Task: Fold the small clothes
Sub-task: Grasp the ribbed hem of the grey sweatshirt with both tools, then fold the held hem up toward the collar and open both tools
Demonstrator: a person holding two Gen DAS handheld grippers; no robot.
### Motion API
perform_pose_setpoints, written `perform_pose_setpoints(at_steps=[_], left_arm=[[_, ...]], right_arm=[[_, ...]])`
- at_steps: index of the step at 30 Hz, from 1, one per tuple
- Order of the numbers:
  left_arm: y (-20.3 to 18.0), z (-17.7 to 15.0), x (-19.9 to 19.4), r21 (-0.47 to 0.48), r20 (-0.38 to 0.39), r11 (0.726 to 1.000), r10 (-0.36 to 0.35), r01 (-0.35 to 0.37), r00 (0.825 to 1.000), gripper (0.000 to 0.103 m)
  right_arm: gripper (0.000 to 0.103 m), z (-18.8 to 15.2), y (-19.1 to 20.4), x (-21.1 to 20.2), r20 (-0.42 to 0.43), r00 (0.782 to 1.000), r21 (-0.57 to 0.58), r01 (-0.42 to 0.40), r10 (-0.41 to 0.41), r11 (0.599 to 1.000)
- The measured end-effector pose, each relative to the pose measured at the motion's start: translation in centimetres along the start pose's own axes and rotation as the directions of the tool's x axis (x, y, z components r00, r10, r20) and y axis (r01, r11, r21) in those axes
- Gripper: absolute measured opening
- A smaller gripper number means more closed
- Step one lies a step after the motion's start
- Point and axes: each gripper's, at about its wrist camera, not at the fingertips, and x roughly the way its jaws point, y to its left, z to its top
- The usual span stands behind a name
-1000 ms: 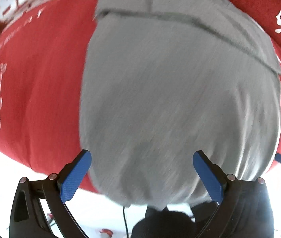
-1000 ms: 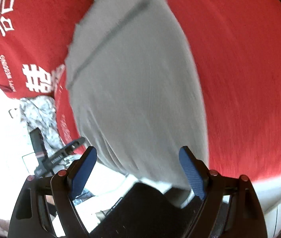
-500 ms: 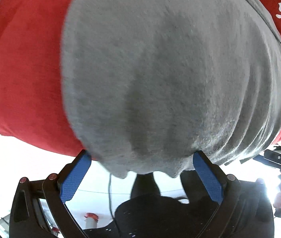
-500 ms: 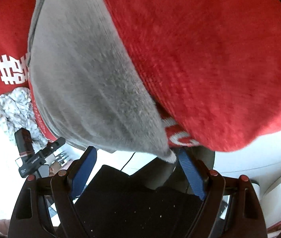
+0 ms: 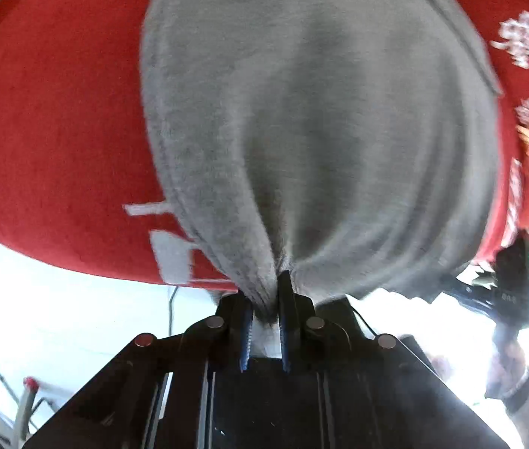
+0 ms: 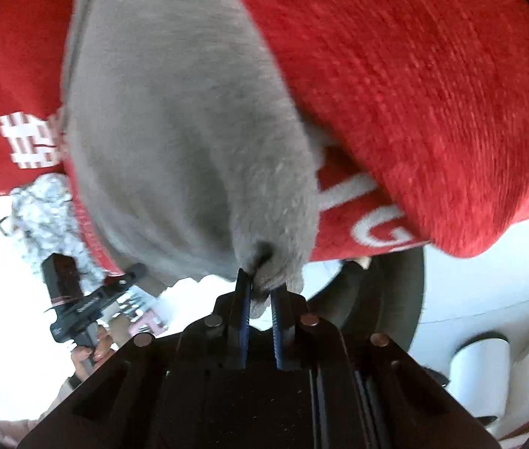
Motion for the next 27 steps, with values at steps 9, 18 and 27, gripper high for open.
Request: perform_pose_setpoints(at_steps=[9, 18, 27], left_arm=[[-2.3, 1.8, -7.1, 0.124, 0.092, 0.982, -0.156, 0.144, 0.983, 0.013], [-3.5, 14.1, -12.4, 0.139, 0.285, 0.988, -0.100, 0.062, 0.953, 0.013], [-2.7, 21.7, -12.9, -0.009, 0.341, 0.994, 0.105, -0.108, 0.934, 0.013]], right_arm=[[0.011, 0.1, 7.0, -5.5, 0.100, 0.963, -0.104, -0.239, 0.249, 0.965], [0.008, 10.6, 13.2, -9.7, 0.244, 0.908, -0.181, -0.301, 0.339, 0.936], [0.012, 19.2, 14.1, -9.5, 0.316, 0.931, -0.066, -0.169, 0.182, 0.983]])
